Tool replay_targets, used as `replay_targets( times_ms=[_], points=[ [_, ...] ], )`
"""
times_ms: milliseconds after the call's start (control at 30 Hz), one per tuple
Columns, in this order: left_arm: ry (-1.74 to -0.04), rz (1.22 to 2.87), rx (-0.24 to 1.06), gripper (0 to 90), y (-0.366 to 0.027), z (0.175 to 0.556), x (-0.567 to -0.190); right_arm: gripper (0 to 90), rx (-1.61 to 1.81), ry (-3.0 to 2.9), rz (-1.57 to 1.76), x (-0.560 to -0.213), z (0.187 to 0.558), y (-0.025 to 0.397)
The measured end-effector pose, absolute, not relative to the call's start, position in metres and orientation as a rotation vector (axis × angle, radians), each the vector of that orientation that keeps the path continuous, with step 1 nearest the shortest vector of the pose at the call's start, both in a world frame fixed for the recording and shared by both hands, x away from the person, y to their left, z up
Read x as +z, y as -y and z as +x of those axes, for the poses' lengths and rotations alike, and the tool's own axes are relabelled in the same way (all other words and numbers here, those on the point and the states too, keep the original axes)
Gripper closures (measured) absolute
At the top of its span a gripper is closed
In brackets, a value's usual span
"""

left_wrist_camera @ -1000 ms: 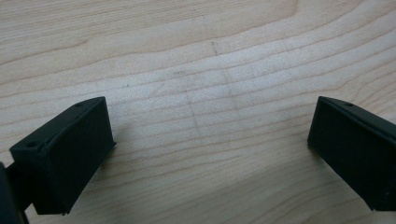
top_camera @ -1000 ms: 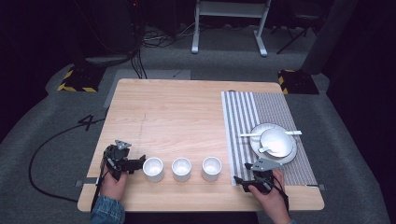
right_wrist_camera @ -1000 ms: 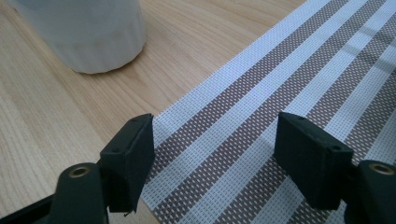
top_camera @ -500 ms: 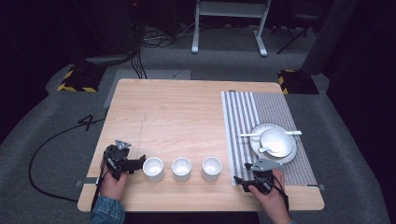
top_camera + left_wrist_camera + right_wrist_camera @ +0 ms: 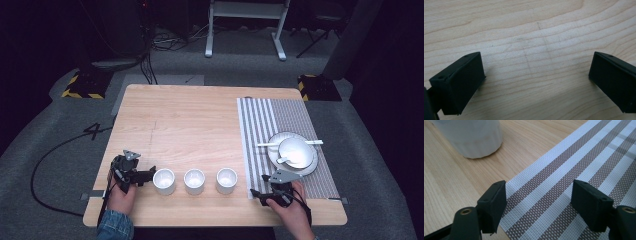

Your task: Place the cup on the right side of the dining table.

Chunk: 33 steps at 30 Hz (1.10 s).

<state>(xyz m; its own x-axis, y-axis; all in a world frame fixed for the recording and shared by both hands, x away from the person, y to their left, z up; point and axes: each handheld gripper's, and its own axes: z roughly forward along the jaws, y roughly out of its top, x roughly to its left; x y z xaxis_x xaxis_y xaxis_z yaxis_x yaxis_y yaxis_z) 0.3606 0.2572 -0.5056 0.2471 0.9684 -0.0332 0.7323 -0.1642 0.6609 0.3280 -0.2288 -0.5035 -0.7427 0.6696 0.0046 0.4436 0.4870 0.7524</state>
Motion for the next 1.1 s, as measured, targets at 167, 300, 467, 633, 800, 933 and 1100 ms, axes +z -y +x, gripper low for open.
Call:
replay_targets(
  times_ms=[167,300,467,633,800,933,1100],
  points=[
    [-1.544,1.963,0.546,0.4,-0.257,0.361,-0.506,27.2,1.127,-2.45,0.963,-0.503,0.328,0.229],
    [-1.544,1.963,0.546,0.4,-0.257,0.361,-0.506,26.7,1.123,-2.451,0.964,-0.496,0.329,0.229],
    [-1.54,1.966,0.545,0.3,-0.258,0.361,-0.506,22.4,1.102,-2.479,0.919,-0.478,0.328,0.226],
    [-1.54,1.966,0.546,0.3,-0.258,0.361,-0.506,17.2,1.119,-2.515,0.871,-0.469,0.328,0.216],
    [-1.54,1.965,0.545,0.3,-0.257,0.361,-0.506,17.2,1.15,-2.568,0.805,-0.459,0.329,0.203],
    [-1.54,1.966,0.545,0.3,-0.257,0.361,-0.506,17.0,1.176,-2.587,0.756,-0.452,0.334,0.19],
    [-1.54,1.966,0.545,0.3,-0.258,0.361,-0.506,17.0,1.166,-2.643,0.751,-0.454,0.342,0.174]
  ],
)
